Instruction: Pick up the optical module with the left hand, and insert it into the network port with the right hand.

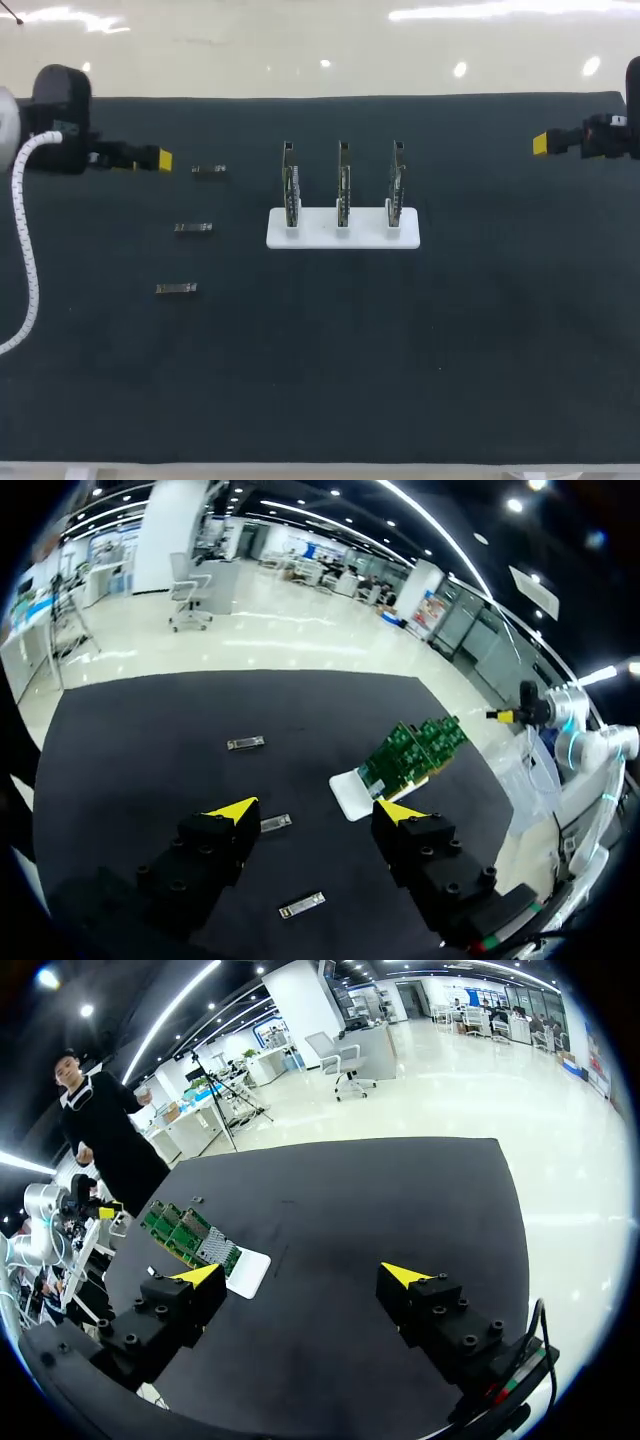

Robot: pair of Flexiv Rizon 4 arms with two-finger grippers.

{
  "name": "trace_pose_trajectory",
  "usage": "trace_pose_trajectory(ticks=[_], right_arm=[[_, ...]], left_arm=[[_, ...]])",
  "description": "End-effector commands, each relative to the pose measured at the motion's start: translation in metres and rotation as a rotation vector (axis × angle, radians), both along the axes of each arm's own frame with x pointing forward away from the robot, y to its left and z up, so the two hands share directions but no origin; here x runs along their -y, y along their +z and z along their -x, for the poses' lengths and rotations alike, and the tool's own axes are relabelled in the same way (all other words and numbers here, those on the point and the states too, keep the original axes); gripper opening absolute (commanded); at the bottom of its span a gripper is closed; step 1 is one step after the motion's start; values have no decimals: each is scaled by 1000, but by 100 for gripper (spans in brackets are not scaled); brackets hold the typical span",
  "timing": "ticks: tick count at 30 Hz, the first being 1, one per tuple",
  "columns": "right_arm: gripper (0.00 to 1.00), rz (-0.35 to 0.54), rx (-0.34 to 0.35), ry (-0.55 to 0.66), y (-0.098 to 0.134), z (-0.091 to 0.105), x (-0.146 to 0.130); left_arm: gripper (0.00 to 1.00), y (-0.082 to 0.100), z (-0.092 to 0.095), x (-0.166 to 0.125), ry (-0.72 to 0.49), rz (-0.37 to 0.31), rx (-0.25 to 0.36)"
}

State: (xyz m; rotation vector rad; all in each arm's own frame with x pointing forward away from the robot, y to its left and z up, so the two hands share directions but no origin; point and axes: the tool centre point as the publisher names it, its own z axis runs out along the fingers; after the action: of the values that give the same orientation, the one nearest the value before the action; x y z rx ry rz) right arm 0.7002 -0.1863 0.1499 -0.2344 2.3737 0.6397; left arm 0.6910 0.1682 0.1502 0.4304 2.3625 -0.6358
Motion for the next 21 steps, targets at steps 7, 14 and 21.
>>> trace_pose_trajectory(ticks=[7,14,21], right_arm=[[100,2,0,-3,0,1,-1],[100,2,0,-3,0,1,-1],[100,2,0,-3,0,1,-1]], left_arm=[[100,10,13,-28,-369,-58,19],[100,-6,22,-47,-614,-183,8],[100,-28,39,-63,-827,-294,6]])
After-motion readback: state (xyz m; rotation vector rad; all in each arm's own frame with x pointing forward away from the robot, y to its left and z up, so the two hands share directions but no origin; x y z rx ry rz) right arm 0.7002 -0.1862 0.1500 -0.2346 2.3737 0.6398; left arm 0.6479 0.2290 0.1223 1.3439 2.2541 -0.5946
